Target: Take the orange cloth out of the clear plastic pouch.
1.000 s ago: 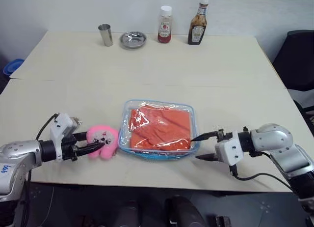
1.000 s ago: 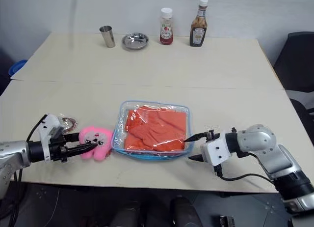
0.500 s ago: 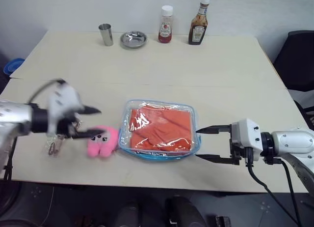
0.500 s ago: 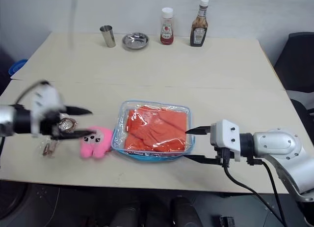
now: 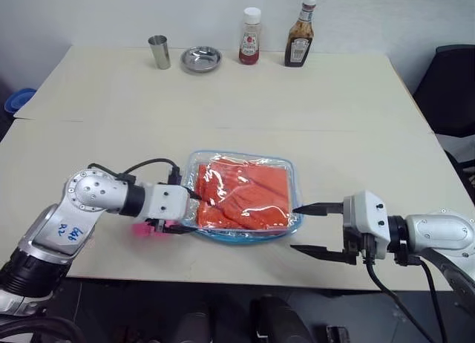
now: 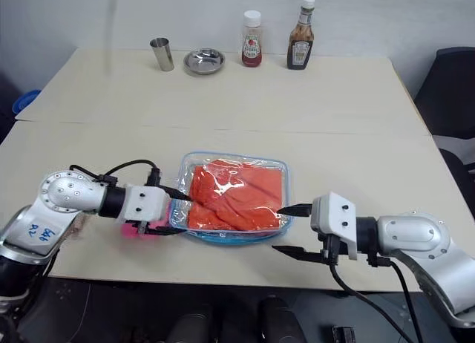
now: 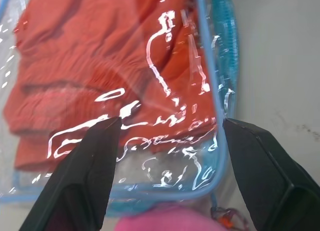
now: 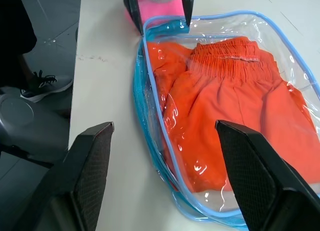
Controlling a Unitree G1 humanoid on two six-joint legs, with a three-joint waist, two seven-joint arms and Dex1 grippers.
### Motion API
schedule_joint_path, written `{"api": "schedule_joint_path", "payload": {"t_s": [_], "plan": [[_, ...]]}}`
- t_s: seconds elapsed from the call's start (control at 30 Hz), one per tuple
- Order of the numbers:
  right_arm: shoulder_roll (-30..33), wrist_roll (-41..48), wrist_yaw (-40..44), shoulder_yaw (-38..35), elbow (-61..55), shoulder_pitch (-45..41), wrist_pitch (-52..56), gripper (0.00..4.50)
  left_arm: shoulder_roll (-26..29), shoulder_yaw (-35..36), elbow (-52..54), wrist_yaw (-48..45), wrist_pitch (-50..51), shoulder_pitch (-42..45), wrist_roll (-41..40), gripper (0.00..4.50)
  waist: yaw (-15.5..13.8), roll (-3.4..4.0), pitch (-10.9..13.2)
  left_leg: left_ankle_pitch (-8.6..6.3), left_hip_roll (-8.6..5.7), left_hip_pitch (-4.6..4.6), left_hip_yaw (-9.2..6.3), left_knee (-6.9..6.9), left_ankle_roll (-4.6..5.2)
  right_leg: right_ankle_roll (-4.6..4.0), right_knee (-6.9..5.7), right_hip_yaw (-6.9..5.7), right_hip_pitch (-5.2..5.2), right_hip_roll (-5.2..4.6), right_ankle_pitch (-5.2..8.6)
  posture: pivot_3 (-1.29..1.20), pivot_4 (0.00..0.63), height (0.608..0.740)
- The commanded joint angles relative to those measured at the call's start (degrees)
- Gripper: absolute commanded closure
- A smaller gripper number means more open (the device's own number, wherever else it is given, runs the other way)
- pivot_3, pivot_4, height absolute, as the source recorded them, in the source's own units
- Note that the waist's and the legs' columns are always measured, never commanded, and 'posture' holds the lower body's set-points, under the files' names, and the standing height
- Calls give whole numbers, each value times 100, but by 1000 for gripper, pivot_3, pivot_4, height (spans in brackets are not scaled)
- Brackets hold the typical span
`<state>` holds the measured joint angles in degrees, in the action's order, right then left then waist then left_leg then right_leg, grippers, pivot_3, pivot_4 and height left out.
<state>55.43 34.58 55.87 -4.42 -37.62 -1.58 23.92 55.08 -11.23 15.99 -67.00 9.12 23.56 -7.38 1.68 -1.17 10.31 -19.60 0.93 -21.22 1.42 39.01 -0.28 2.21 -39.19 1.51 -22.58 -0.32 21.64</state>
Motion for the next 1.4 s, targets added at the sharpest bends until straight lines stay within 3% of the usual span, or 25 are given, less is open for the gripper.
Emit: {"api": "schedule_joint_path", "payload": {"t_s": [0.03,0.1,0.3,0.4,0.6,0.73,0.93,1.1,1.2,1.4], "plan": [[-36,0,-45,-168,-242,58,-11,1115,-77,106,15,-215,27,27,-263,1064,-9,0,0,0,0,0,0,1,0,0,0,0,0,0,0,0,150,740],[-29,-20,-54,-184,-255,91,-5,1115,-82,127,76,-373,162,-5,-438,1064,-13,0,0,0,0,-2,-1,3,1,0,2,0,2,-1,0,0,150,740],[-33,-27,-72,-213,-296,114,9,1115,-72,16,-285,-188,-489,32,265,1064,-7,0,0,0,0,-1,-1,3,0,0,1,-1,2,-1,0,0,150,740],[-30,-33,-66,-245,-298,149,-6,1079,-179,61,-409,-246,-609,31,177,1612,-12,0,0,0,0,0,-1,3,0,0,0,-1,2,0,0,0,150,740],[-29,-64,-55,-264,-271,173,-37,1079,-318,107,-606,-163,-847,93,271,3410,-14,0,0,0,0,-1,-2,4,0,0,1,-2,2,-1,0,0,150,740],[-57,-79,-71,-246,-263,153,-41,1079,-483,197,-651,-182,-438,72,-62,4481,-13,0,0,0,0,0,-2,4,0,0,0,-2,2,-1,0,0,150,740],[-205,-213,-171,-140,-170,2,-99,1079,-1100,840,-326,233,1464,245,-1479,4481,-15,-1,0,2,0,-3,-3,8,-3,0,-2,-3,3,-2,0,0,150,740],[-437,-849,-375,311,-24,-178,-334,1079,-1237,1016,-97,599,2139,317,-1745,4481,7,-1,0,8,0,-2,-4,9,-15,0,-2,-3,3,0,0,0,150,740],[-696,-1205,-534,673,149,-334,-429,1668,-1312,996,86,799,2288,200,-1765,4500,2,-1,0,11,0,0,-3,8,-19,0,-4,-2,2,0,0,0,150,740],[-1241,-2151,-933,1402,649,-751,-649,3712,-1365,818,343,949,2327,48,-1673,4500,-9,-2,-1,12,-1,-1,-4,10,-21,0,-8,-1,0,-1,0,0,150,740]]}}
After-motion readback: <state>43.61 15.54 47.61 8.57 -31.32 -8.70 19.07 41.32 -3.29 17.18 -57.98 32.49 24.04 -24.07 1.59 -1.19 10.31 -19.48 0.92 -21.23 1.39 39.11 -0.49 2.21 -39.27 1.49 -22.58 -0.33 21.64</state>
